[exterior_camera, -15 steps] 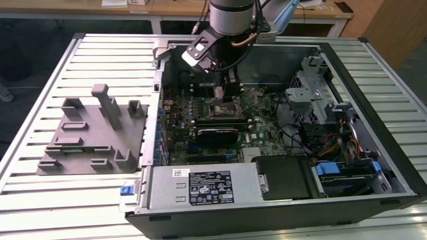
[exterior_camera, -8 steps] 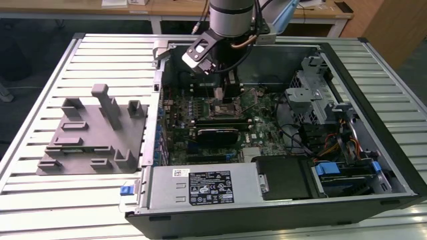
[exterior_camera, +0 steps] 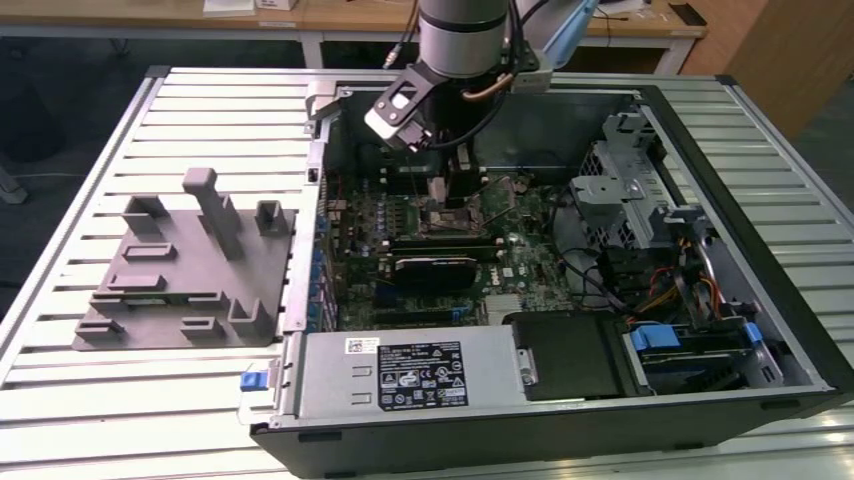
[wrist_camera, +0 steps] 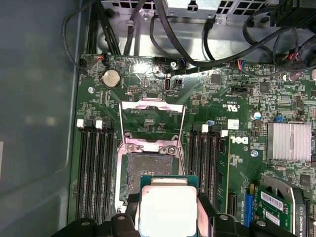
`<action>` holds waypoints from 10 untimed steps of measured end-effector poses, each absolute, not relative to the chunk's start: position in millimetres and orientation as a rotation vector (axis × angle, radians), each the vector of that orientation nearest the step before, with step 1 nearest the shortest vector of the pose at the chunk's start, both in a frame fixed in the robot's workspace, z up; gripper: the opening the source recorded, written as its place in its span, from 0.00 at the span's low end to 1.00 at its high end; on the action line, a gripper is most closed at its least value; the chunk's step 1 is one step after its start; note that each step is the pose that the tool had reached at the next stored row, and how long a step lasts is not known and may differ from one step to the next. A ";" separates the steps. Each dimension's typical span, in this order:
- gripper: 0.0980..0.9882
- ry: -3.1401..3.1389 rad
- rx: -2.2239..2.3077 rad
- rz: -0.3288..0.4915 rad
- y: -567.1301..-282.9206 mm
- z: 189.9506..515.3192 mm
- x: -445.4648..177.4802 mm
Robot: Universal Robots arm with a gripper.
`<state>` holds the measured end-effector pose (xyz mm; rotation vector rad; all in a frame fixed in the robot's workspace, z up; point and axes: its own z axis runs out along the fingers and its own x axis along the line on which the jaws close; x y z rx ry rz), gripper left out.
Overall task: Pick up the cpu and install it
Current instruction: 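Place the cpu into insertion slot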
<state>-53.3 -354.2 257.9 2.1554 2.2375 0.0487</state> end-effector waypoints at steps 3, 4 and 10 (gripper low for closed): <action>0.50 2.237 2.156 0.049 -353.2 256.5 -53.0; 0.50 2.237 2.156 0.048 -352.8 256.1 -52.9; 0.50 2.235 2.155 0.046 -350.9 252.8 -52.5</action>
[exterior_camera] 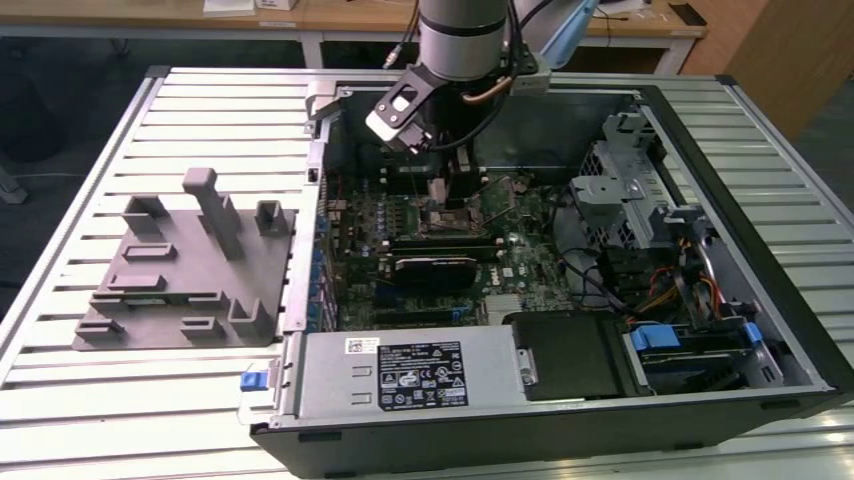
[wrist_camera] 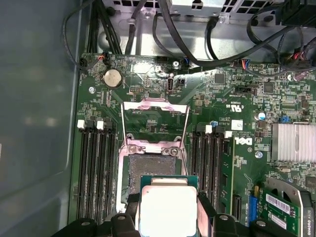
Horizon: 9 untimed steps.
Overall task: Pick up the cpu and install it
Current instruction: 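Place the cpu into insertion slot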
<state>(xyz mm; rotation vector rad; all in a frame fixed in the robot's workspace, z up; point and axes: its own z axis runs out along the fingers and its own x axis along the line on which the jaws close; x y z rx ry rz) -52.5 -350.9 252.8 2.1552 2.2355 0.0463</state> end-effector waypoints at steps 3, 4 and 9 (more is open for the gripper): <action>0.50 2.234 2.154 0.044 -350.3 250.3 -52.2; 0.50 2.234 2.154 0.043 -350.0 249.2 -52.1; 0.50 2.224 2.143 0.019 -348.1 243.5 -51.9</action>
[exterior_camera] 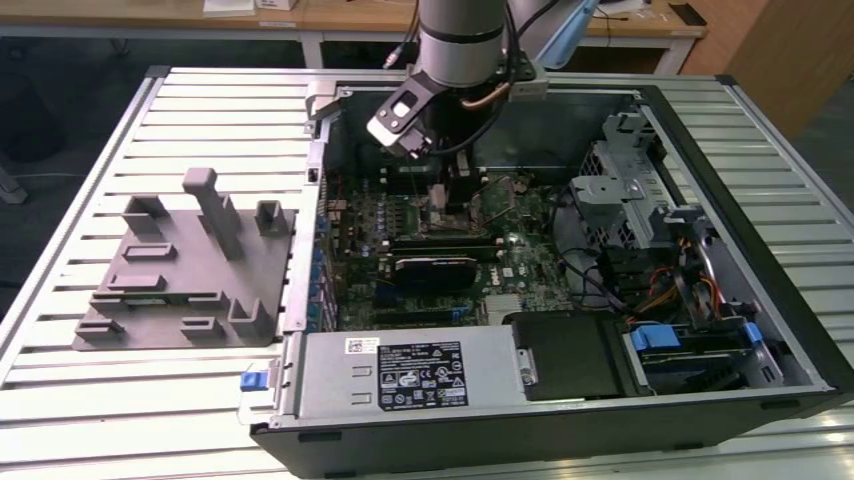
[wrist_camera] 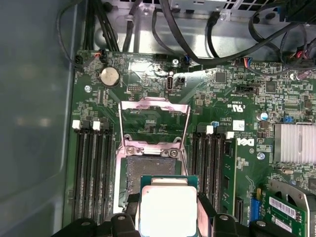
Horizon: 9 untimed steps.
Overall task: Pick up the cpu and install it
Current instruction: 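Place the cpu into insertion slot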
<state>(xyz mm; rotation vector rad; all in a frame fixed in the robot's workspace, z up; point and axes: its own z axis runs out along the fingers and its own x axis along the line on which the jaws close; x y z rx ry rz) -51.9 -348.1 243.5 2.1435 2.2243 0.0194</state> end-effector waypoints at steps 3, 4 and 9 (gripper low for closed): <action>0.50 2.218 2.137 0.006 -346.9 240.0 -51.9; 0.50 2.217 2.136 0.004 -346.6 238.9 -51.9; 0.50 2.217 2.136 0.002 -343.8 234.7 -51.8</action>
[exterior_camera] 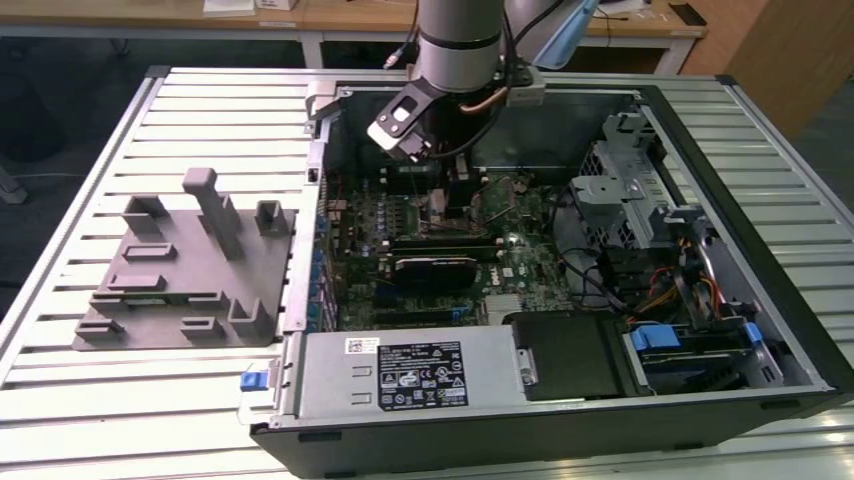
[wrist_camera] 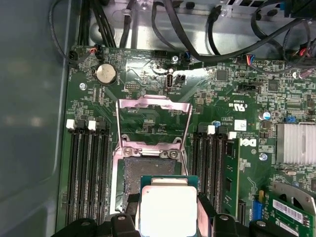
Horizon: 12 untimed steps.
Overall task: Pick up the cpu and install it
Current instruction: 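Place the cpu into insertion slot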
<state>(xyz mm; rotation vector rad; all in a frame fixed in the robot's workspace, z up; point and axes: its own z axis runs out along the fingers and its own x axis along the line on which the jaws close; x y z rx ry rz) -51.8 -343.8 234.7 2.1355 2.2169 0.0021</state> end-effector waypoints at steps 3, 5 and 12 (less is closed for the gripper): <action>0.50 2.217 2.136 0.002 -342.4 232.3 -51.7; 0.50 2.217 2.136 0.002 -341.5 230.5 -51.6; 0.50 2.217 2.135 0.002 -340.9 229.5 -51.6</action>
